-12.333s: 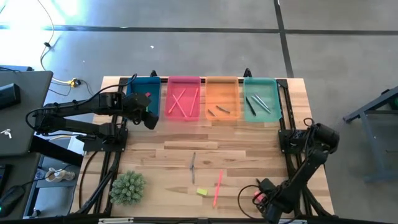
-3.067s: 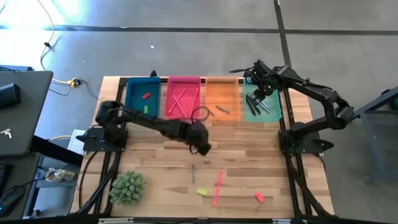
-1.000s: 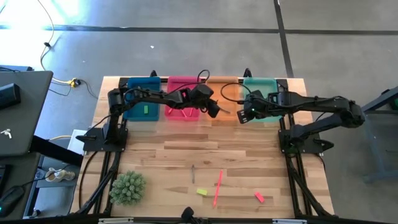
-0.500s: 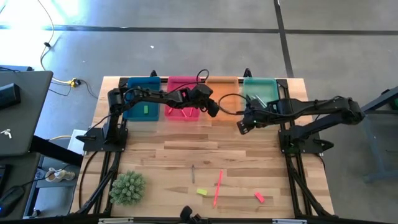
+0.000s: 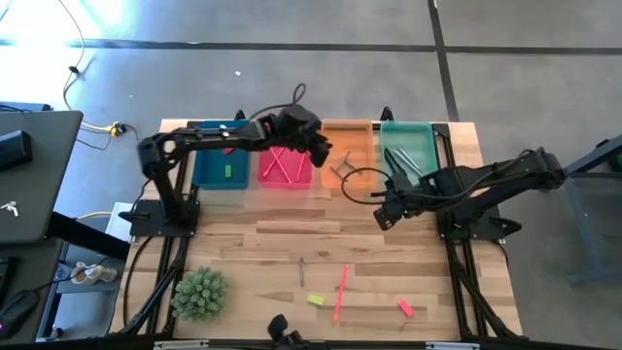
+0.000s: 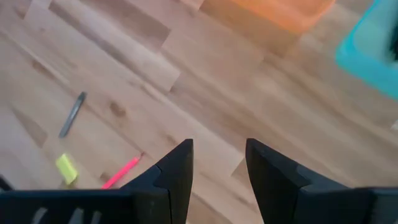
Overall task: Sort crayons/erasers/pens/pencils in bins
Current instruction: Put the pink eraser into the blue bin
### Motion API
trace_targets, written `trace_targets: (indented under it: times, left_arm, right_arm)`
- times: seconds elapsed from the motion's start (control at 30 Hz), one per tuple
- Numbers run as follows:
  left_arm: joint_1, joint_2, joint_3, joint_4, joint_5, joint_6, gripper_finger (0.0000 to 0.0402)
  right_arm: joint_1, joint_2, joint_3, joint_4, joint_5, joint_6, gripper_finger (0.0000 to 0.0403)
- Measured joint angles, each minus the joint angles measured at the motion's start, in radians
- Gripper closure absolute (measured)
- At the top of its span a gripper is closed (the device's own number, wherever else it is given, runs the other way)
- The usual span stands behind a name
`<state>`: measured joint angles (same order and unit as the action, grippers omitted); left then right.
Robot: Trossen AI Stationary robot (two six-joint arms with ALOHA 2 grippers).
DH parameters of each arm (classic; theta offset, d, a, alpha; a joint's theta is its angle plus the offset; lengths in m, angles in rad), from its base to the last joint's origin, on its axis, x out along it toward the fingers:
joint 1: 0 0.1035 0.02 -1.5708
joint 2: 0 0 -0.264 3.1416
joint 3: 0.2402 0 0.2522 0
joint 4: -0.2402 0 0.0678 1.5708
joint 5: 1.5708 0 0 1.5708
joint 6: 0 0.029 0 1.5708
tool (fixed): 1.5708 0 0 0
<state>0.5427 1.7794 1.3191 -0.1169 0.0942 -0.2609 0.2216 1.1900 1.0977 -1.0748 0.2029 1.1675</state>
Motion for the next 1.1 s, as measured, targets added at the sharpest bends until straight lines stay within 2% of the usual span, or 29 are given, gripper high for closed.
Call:
trace_targets:
  times: [0.2,0.4,0.57,0.87,1.1]
  left_arm:
    - [0.008,-0.152,0.000,-0.200,-0.035,0.134,0.0265]
    - [-0.010,-0.268,0.000,-0.405,-0.028,0.169,0.0266]
    - [-0.078,-0.312,-0.041,-0.546,-0.027,0.179,0.0267]
    - [-0.216,-0.339,-0.177,-0.561,-0.009,0.187,0.0270]
    - [-0.277,-0.340,-0.194,-0.559,-0.009,0.187,0.0270]
  right_arm:
    - [0.065,0.000,0.000,-0.011,-0.029,0.048,0.0263]
    - [0.111,0.023,0.000,-0.053,-0.022,0.138,0.0263]
    - [0.159,0.075,-0.001,-0.050,-0.051,0.199,0.0263]
    - [0.264,0.191,-0.001,-0.013,-0.186,0.295,0.0227]
    - [0.347,0.286,-0.001,0.002,-0.208,0.378,0.0201]
